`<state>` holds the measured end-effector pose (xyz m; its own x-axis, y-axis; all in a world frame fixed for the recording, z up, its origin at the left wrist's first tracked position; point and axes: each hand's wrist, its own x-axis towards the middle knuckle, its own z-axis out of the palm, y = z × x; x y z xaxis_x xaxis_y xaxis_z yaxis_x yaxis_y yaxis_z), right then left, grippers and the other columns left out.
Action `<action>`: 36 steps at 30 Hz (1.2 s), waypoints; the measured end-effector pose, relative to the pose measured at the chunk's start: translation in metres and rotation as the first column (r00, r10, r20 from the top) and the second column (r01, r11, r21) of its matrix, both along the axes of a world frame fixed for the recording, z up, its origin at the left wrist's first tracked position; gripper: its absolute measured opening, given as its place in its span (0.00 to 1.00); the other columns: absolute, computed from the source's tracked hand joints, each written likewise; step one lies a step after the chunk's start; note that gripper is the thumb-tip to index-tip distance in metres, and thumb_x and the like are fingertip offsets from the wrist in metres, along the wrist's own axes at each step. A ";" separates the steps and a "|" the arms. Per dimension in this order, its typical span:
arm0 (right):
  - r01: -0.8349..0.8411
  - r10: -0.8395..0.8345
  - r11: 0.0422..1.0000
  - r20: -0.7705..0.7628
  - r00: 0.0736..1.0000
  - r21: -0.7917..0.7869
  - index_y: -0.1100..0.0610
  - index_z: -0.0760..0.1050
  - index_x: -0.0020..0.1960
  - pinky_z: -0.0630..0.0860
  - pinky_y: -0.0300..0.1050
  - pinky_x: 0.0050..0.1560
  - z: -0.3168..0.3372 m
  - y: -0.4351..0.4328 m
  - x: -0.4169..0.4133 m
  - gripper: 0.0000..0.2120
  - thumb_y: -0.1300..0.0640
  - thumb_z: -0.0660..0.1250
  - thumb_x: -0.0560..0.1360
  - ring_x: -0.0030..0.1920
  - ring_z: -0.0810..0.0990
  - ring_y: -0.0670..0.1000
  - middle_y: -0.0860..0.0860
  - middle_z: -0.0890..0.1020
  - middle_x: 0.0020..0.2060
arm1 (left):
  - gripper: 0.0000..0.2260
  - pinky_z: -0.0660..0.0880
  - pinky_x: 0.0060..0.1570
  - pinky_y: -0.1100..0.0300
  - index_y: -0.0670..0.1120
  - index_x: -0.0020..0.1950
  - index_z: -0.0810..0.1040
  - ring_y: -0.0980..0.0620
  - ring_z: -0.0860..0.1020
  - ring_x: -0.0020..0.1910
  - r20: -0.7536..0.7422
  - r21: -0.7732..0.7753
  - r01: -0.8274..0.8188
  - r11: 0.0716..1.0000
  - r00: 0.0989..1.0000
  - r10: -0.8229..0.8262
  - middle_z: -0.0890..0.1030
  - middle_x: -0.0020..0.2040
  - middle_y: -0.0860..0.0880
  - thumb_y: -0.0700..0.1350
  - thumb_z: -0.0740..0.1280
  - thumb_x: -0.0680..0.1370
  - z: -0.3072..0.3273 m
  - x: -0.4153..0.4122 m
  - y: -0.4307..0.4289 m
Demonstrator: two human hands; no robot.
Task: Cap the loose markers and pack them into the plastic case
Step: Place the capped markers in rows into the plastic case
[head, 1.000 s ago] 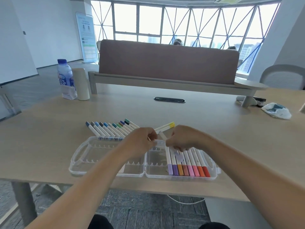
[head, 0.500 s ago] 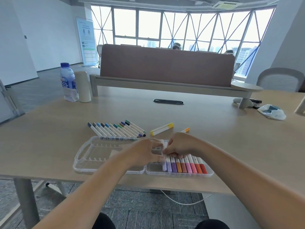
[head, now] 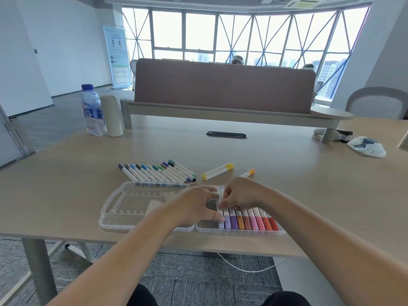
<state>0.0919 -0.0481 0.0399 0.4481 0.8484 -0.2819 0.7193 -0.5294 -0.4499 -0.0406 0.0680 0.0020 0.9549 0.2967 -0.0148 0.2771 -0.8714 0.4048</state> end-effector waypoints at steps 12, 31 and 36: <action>-0.010 0.009 0.997 0.014 1.000 0.071 0.60 0.79 0.36 0.72 0.44 0.38 0.004 -0.016 -0.003 0.14 0.53 0.69 0.77 0.30 0.74 0.50 0.53 0.80 0.30 | 0.35 0.61 0.74 0.55 0.51 0.74 0.70 0.55 0.64 0.73 -0.074 0.036 0.045 0.998 0.996 -0.042 0.65 0.76 0.57 0.63 0.73 0.71 0.023 0.004 -0.006; 0.128 -0.138 0.990 0.456 0.879 0.053 0.46 0.78 0.59 0.74 0.43 0.49 0.003 0.003 0.094 0.12 0.56 0.67 0.77 0.55 0.78 0.51 0.47 0.79 0.57 | 0.05 0.74 0.40 0.61 0.53 0.51 0.80 0.56 0.78 0.42 0.135 -0.105 -0.160 0.982 0.976 0.173 0.79 0.43 0.56 0.51 0.69 0.78 0.025 0.044 0.013; 0.086 -0.081 0.996 0.518 0.852 0.014 0.45 0.79 0.58 0.71 0.41 0.46 -0.007 0.014 0.100 0.12 0.54 0.67 0.76 0.56 0.79 0.52 0.48 0.81 0.57 | 0.03 0.76 0.41 0.60 0.53 0.50 0.80 0.56 0.79 0.41 0.136 -0.110 -0.169 0.979 0.974 0.183 0.80 0.43 0.55 0.50 0.68 0.78 0.021 0.046 0.018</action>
